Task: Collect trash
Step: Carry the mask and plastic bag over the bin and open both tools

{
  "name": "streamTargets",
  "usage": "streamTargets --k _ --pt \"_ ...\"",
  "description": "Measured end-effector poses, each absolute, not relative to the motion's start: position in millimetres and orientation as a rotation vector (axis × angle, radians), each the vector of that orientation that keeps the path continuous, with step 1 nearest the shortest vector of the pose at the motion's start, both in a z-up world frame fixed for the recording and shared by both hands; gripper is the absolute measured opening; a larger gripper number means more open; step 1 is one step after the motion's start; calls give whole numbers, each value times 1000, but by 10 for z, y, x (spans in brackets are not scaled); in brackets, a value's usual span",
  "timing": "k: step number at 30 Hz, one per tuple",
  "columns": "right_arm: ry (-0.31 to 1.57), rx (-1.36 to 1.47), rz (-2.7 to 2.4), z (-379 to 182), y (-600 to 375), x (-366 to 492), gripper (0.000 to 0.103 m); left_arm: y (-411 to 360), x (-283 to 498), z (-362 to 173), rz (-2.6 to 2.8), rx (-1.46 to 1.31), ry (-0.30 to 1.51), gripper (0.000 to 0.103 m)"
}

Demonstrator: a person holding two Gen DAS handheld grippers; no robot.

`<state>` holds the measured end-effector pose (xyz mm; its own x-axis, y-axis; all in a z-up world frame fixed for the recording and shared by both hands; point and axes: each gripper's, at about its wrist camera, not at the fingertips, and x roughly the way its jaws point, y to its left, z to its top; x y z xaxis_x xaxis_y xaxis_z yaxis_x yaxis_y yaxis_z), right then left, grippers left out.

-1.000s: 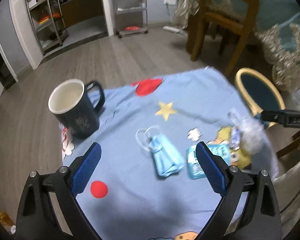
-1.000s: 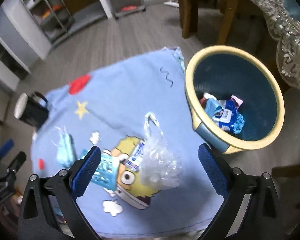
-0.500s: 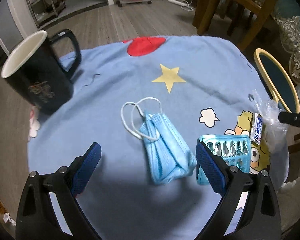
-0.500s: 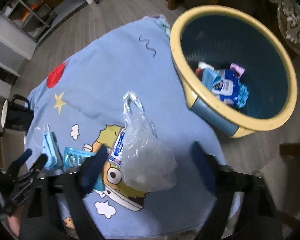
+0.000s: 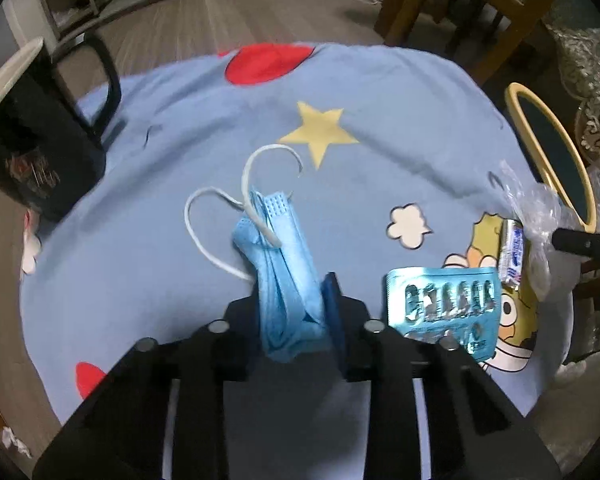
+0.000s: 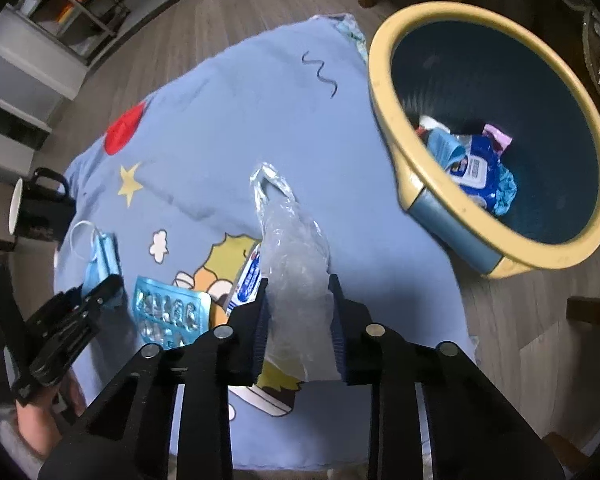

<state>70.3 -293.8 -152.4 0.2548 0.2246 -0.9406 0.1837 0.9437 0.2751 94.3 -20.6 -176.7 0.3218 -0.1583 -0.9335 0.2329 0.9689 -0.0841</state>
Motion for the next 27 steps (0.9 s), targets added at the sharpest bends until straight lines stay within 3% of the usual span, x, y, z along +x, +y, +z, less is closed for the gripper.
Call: streamTargets --k 16,27 --pt "969 368 -75 -538 -3743 794 28 -1014 876 -843 -462 155 1000 21" --pt "986 609 -185 -868 -4564 882 28 -2083 941 -641 -685 205 985 21"
